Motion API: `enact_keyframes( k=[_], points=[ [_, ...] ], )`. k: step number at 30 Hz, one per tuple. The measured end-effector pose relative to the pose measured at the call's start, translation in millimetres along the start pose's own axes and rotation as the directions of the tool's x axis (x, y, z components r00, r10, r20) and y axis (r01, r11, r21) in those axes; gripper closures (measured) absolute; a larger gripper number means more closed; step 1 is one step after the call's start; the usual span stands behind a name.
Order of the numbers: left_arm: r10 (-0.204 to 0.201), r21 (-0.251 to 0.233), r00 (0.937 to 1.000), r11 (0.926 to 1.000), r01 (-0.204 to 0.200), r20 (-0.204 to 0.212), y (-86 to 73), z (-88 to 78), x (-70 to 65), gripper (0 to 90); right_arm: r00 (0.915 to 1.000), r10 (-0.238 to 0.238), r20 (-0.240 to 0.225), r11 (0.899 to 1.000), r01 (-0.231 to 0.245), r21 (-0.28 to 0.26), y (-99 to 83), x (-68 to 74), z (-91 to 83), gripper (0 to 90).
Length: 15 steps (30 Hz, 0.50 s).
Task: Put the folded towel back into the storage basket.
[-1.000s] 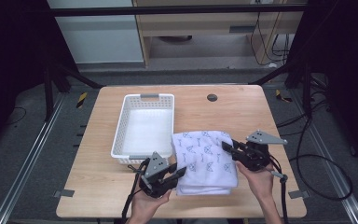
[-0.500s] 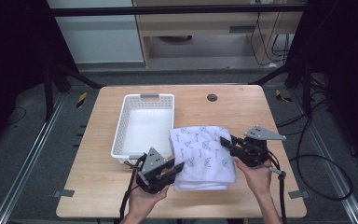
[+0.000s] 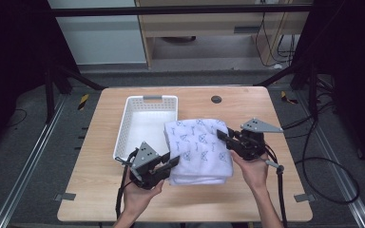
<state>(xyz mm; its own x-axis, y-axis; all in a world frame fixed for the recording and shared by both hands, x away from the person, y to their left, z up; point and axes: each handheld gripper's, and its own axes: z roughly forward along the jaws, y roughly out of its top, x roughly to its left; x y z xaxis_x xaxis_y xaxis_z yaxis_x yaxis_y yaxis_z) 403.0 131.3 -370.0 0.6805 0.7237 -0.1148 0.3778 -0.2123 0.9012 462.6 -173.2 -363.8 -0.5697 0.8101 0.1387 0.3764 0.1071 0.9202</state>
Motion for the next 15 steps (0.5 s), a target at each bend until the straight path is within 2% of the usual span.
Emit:
enact_keyframes(
  k=[15],
  points=[
    [-0.021, -0.018, 0.9995, 0.9996, 0.021, -0.022, 4.7, -7.0, 15.0, 71.7, 0.9997, -0.022, 0.007, 1.000, 0.022, -0.010, 16.4, 11.0, 14.9, 72.1]
  ],
)
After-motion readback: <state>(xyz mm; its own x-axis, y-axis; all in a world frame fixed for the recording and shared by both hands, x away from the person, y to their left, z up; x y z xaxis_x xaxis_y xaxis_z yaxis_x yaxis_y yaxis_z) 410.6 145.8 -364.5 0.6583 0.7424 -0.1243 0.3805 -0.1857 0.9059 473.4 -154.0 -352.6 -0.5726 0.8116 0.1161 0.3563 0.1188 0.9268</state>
